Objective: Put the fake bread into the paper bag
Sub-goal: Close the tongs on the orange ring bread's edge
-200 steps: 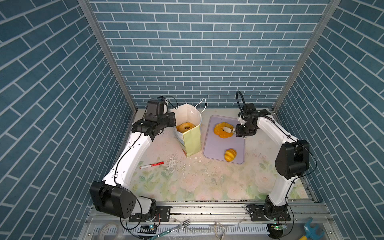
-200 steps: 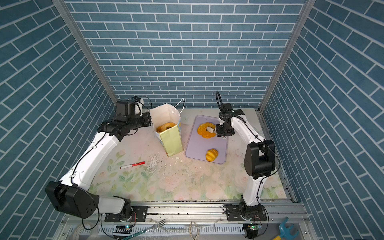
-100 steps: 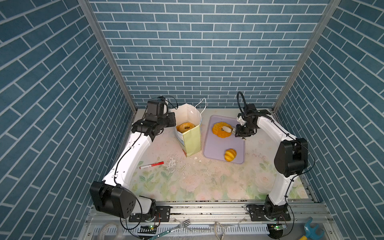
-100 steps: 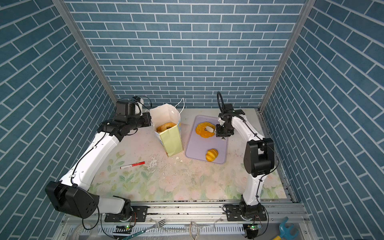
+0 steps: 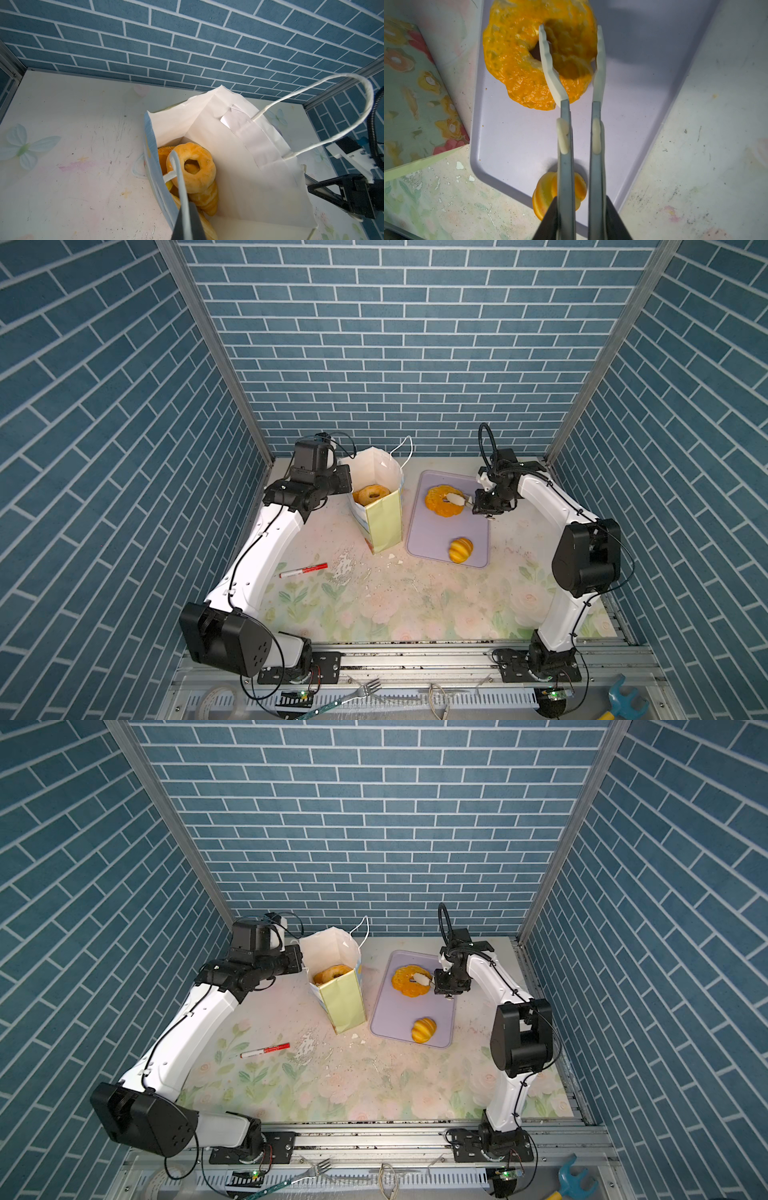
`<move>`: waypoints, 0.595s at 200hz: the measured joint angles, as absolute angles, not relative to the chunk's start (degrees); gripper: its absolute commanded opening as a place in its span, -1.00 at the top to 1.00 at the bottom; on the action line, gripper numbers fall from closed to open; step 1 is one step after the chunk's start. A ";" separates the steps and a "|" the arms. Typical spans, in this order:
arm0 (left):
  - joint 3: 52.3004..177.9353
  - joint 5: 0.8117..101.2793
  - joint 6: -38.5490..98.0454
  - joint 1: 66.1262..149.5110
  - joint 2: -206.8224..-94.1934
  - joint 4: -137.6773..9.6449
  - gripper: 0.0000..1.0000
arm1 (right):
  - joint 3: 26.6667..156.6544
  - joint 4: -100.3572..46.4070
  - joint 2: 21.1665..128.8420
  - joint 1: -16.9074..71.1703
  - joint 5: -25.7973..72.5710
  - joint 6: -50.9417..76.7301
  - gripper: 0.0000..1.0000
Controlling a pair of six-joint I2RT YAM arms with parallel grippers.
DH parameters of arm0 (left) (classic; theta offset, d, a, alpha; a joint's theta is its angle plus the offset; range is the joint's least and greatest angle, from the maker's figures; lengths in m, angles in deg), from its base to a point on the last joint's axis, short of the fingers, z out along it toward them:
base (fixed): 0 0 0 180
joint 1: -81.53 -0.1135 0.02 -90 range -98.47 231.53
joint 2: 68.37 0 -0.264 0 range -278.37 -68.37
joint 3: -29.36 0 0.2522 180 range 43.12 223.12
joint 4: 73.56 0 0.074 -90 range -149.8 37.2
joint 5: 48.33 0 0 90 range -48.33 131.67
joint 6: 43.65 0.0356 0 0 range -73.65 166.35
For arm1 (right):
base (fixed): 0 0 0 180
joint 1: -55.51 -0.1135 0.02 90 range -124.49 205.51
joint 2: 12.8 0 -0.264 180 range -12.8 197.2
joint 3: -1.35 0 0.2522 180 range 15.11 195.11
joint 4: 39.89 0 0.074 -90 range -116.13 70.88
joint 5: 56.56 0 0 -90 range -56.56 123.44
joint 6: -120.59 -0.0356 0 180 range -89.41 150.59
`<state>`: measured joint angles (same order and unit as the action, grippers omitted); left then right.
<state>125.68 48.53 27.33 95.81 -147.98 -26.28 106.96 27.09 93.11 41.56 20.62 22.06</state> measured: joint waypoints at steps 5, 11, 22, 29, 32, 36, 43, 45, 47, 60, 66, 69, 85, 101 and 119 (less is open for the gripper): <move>125.68 48.53 27.33 95.81 -147.98 -26.28 1.00 | 106.59 27.06 92.43 41.58 20.69 22.04 0.86; 125.68 48.53 27.33 95.81 -147.98 -26.28 1.00 | 106.24 27.02 91.78 41.62 20.73 22.04 0.87; 125.68 48.53 27.33 95.81 -147.98 -26.28 1.00 | 105.48 26.91 90.36 41.71 20.75 22.04 0.88; 125.68 48.53 27.31 95.81 -147.98 -26.28 1.00 | 105.06 26.91 89.53 41.78 20.75 22.04 0.88; 125.68 48.53 27.33 95.81 -147.98 -26.28 1.00 | 104.91 26.95 89.26 41.80 20.75 22.04 0.89; 125.68 48.53 27.33 95.81 -147.98 -26.28 1.00 | 104.69 26.95 88.76 41.82 20.77 22.04 0.89; 125.68 48.53 27.31 95.81 -147.98 -26.28 1.00 | 104.29 26.91 88.04 41.89 20.75 22.04 0.89; 125.68 48.53 27.33 95.81 -147.98 -26.28 1.00 | 104.23 26.91 87.93 41.89 20.75 22.04 0.89; 125.68 48.53 27.31 95.81 -147.98 -26.28 1.00 | 104.14 26.91 87.71 41.91 20.75 22.04 0.89; 125.68 48.53 27.31 95.81 -147.98 -26.28 1.00 | 103.60 26.78 86.75 42.00 20.75 22.04 0.89; 125.68 48.53 27.31 95.81 -147.98 -26.28 1.00 | 103.22 26.61 86.36 42.04 20.75 22.04 0.90; 125.68 48.53 27.31 95.81 -147.98 -26.28 1.00 | 103.05 26.52 86.20 42.06 20.75 22.04 0.90; 125.68 48.53 27.31 95.81 -147.98 -26.28 1.00 | 101.91 26.12 85.40 42.15 20.75 22.01 0.90; 125.68 48.55 27.28 95.81 -147.98 -26.28 1.00 | 100.99 26.04 84.61 42.21 20.75 21.97 0.90; 125.68 48.53 27.31 95.81 -147.98 -26.28 1.00 | 100.58 25.95 83.56 42.28 20.75 21.95 0.91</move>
<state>125.68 48.53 27.31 95.81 -147.98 -26.28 100.58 25.95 83.56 42.28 20.75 21.95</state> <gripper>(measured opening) 0.042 0.281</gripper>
